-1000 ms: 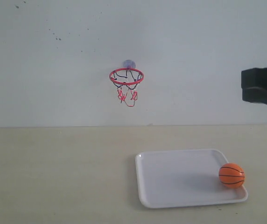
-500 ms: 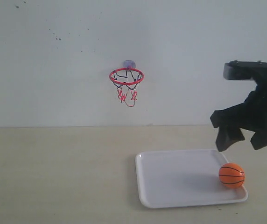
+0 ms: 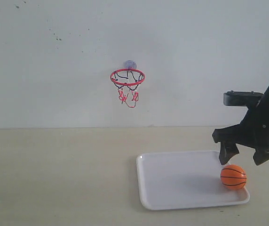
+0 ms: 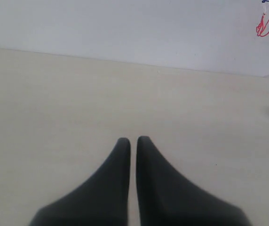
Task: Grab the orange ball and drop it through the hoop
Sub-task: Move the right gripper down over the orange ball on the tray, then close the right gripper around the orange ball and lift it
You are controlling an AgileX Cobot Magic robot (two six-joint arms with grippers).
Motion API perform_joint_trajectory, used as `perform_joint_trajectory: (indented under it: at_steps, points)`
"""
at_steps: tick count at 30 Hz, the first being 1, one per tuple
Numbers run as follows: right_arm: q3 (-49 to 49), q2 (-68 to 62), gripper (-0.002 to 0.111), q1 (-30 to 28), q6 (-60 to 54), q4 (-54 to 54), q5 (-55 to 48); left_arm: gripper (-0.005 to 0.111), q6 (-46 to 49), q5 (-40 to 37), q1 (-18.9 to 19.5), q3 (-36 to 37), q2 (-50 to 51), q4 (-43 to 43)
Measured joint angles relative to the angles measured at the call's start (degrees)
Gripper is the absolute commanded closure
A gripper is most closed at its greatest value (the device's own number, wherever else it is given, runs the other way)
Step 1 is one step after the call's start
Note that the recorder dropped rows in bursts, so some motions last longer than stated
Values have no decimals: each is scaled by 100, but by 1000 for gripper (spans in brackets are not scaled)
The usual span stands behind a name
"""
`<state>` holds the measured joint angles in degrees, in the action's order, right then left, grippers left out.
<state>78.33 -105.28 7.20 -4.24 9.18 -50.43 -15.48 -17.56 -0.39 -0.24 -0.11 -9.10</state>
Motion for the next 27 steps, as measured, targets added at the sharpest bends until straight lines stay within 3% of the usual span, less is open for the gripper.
perform_joint_trajectory:
  at_steps: [27]
  points:
    - [318,-1217,34,-111,-130,9,820,103,0,0,0,0,0,0]
